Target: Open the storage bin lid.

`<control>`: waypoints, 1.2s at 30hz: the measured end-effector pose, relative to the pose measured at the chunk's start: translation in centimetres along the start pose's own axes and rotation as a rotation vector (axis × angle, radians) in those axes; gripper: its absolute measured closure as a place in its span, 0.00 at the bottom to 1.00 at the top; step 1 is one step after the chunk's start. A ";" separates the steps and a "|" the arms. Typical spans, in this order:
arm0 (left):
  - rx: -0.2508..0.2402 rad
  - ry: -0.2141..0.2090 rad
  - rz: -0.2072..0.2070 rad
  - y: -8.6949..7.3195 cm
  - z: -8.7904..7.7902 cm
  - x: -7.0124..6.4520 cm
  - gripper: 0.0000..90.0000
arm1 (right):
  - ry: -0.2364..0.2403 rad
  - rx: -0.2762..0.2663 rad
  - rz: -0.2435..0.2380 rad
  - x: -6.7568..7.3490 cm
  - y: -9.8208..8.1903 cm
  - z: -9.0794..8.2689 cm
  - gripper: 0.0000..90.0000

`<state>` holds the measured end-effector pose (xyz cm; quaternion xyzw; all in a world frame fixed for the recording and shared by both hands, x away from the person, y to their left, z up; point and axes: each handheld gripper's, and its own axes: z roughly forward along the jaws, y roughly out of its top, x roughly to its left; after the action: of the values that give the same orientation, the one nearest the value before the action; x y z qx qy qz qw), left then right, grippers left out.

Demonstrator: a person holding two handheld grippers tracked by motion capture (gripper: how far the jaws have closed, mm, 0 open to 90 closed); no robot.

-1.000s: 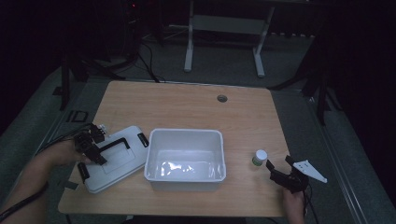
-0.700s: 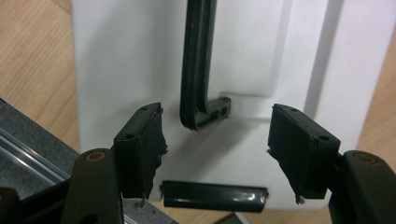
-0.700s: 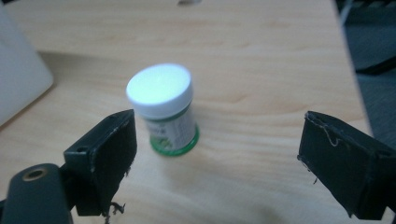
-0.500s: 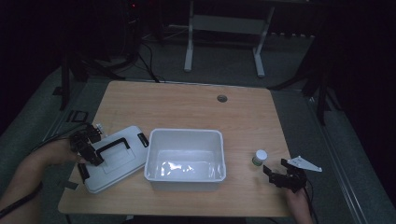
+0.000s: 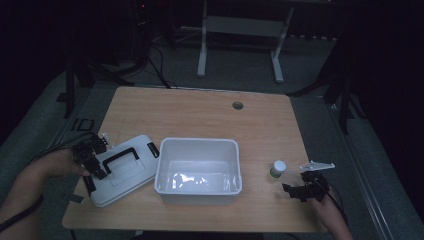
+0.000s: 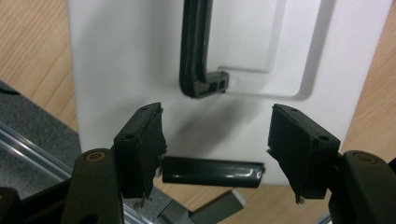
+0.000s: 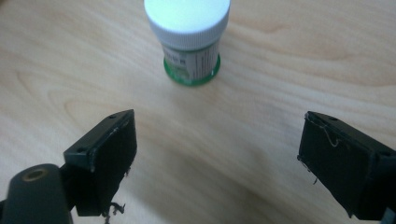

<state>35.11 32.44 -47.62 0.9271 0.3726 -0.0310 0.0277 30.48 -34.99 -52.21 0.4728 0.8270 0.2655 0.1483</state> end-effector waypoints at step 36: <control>0.058 0.026 0.034 -0.4 -0.2 -0.9 0.39 | 0.077 0.500 -0.167 1.2 8.7 1.6 0.15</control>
<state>34.16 32.13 -47.37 0.9340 0.3561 -0.0293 -0.0035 36.80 -29.93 -48.43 0.4143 0.9081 0.0577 0.0168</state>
